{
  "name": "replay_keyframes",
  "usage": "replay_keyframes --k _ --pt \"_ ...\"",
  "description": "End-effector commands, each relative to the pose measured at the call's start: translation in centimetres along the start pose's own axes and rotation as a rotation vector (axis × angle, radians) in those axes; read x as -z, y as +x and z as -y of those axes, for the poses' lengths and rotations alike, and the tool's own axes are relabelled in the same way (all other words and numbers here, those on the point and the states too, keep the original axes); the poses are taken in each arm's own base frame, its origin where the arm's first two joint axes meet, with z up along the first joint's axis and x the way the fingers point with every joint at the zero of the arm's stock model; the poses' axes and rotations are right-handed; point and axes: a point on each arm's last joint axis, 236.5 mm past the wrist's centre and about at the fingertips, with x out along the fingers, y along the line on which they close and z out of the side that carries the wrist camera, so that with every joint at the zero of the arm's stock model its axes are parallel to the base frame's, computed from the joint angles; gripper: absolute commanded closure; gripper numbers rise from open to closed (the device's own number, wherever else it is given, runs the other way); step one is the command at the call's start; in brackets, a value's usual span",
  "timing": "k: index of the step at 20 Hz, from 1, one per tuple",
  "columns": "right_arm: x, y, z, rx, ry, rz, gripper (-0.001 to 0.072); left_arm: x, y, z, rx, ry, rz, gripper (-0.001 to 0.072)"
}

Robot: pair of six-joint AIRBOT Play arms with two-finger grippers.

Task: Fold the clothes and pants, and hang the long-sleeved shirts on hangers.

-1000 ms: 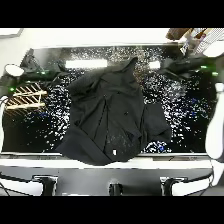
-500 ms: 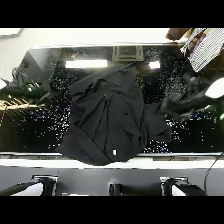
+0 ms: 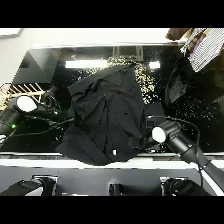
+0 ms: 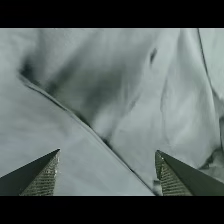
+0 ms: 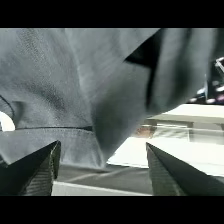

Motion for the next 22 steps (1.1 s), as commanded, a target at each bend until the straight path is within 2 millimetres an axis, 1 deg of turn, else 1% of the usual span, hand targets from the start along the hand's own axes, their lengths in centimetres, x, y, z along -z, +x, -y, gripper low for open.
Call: replay_keyframes --k 1,2,3,5,8,10,11,14,16,18,20,21,22 --pt "0.1 2.4 -0.5 0.03 0.045 0.036 0.034 2.0 1.7 2.4 -0.026 0.028 -0.007 0.0026" --pt "-0.2 2.7 -0.4 0.038 0.047 0.039 0.0548 2.6 2.3 3.2 -0.032 0.043 -0.01 0.0026" --pt "-0.4 2.9 -0.3 0.045 0.049 0.046 0.0665 3.2 2.9 3.9 -0.036 0.052 -0.014 0.0027" --pt "-0.5 2.8 0.0 0.054 0.064 0.051 0.0676 4.8 4.4 5.3 -0.048 0.063 -0.042 0.0028" --pt "0.5 2.7 0.6 0.084 0.084 0.011 0.0676 8.7 6.8 7.1 -0.086 0.089 -0.145 0.0028" --pt "1.0 2.2 0.9 0.092 0.081 0.002 0.0676 11.1 8.1 7.8 -0.118 0.105 -0.208 0.0028" --pt "1.1 1.9 0.9 0.088 0.079 0.006 0.0676 11.9 8.7 8.3 -0.127 0.113 -0.226 0.0028" --pt "1.1 1.0 0.7 0.069 0.074 0.023 0.0676 13.4 10.1 8.8 -0.159 0.105 -0.267 0.0028" --pt "1.2 0.9 0.8 0.071 0.074 0.021 0.0676 14.2 11.0 7.9 -0.2 0.088 -0.306 0.0028" --pt "1.3 0.9 0.8 0.072 0.073 0.02 0.0676 14.6 11.5 6.3 -0.267 0.094 -0.335 0.0028" --pt "1.3 0.9 0.8 0.072 0.073 0.02 0.0676 13.4 11.9 4.4 -0.346 0.094 -0.297 0.003" --pt "1.3 0.9 0.8 0.072 0.074 0.02 0.0676 13.0 12.0 3.9 -0.367 0.086 -0.281 0.0054" --pt "1.3 0.9 0.8 0.072 0.074 0.02 0.0676 12.9 12.2 3.8 -0.372 0.087 -0.281 0.0054"
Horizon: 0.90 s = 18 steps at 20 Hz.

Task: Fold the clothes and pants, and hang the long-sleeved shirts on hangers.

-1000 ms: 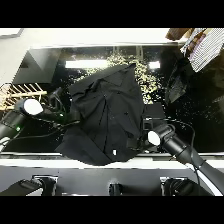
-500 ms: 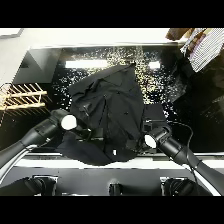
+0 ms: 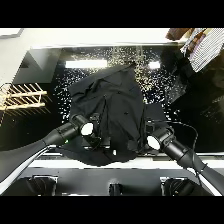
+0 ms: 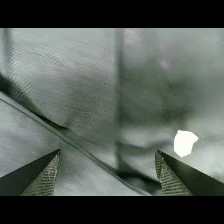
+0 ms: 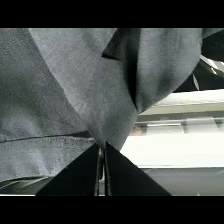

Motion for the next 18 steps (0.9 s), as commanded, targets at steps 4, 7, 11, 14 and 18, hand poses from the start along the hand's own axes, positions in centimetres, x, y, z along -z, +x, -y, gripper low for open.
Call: replay_keyframes --k 4,7,11,14,18 --pt "0.0 0.0 0.0 -0.001 0.0 0.001 0.0676 -0.3 1.8 -1.7 -0.095 -0.018 -0.015 0.0057" --pt "0.0 0.0 0.0 -0.002 0.0 0.001 0.0676 -0.2 2.3 -1.6 -0.095 -0.022 -0.024 0.0417" --pt "0.2 -0.1 0.0 -0.002 0.028 -0.005 0.0676 0.2 2.1 0.3 -0.01 0.052 -0.044 0.0688" --pt "-1.5 -2.8 -0.1 -0.035 0.157 0.081 0.0678 -0.2 -0.4 0.4 0.03 0.067 -0.017 0.0689" --pt "-8.7 -10.4 1.1 -0.144 0.271 0.255 0.0679 -1.0 -6.5 0.0 0.126 0.054 0.092 0.0689"
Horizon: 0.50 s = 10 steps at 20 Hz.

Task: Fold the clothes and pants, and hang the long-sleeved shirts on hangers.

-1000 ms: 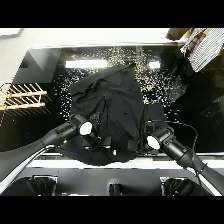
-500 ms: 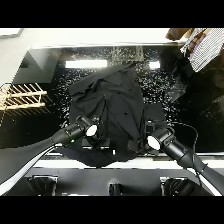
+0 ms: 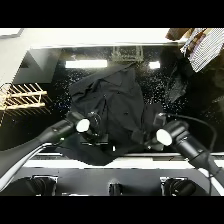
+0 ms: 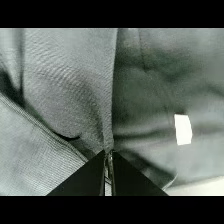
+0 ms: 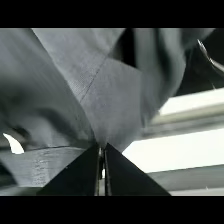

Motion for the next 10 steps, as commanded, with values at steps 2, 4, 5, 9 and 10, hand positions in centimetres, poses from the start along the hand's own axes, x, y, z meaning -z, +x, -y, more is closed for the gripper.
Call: replay_keyframes --k 2,4,5,9,10 --pt "-9.0 -7.9 -1.1 -0.146 0.076 0.216 0.0679 0.4 -5.4 0.7 0.096 0.028 0.081 0.0689" --pt "-11.8 -11.8 -2.6 -0.199 0.015 0.294 0.0679 1.8 -6.8 2.7 0.187 0.027 0.066 0.0689" --pt "-12.7 -13.8 -4.0 -0.235 -0.031 0.323 0.0679 2.5 -7.5 4.0 0.237 0.029 0.059 0.0689" --pt "-14.2 -20.2 -9.4 -0.363 -0.169 0.366 0.0678 6.5 -9.5 8.6 0.394 0.052 0.01 0.0689" --pt "-14.5 -21.4 -10.3 -0.382 -0.188 0.375 0.0678 7.5 -9.7 9.4 0.402 0.056 0.0 0.0689"
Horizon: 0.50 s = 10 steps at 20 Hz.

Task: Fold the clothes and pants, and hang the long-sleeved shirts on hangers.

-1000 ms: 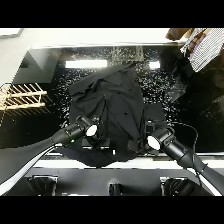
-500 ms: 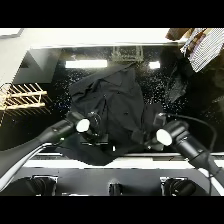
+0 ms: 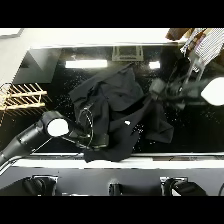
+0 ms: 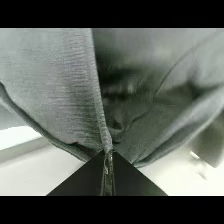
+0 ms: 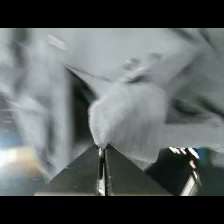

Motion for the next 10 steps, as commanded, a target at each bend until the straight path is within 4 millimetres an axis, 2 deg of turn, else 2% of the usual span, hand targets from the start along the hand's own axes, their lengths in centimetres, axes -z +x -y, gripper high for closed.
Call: replay_keyframes --k 1,3,5,7,10 --pt "-2.9 -3.2 -4.7 -0.106 -0.104 0.029 0.0678 3.1 -0.6 4.3 0.112 -0.018 -0.034 0.0689" --pt "-3.2 -3.7 -5.9 -0.128 -0.142 0.005 0.0678 3.4 -0.1 7.3 0.192 -0.05 0.0 0.0689" --pt "-3.0 -2.5 -5.1 -0.09 -0.174 -0.03 0.0678 3.2 1.2 9.7 0.267 -0.09 0.008 0.0689" --pt "-3.0 -0.5 -2.9 0.001 -0.204 -0.067 0.0677 2.0 3.2 10.8 0.308 -0.141 0.011 0.0689" --pt "-3.4 3.0 1.3 0.155 -0.285 -0.114 0.0677 -0.7 6.6 10.1 0.294 -0.206 0.045 0.0689"
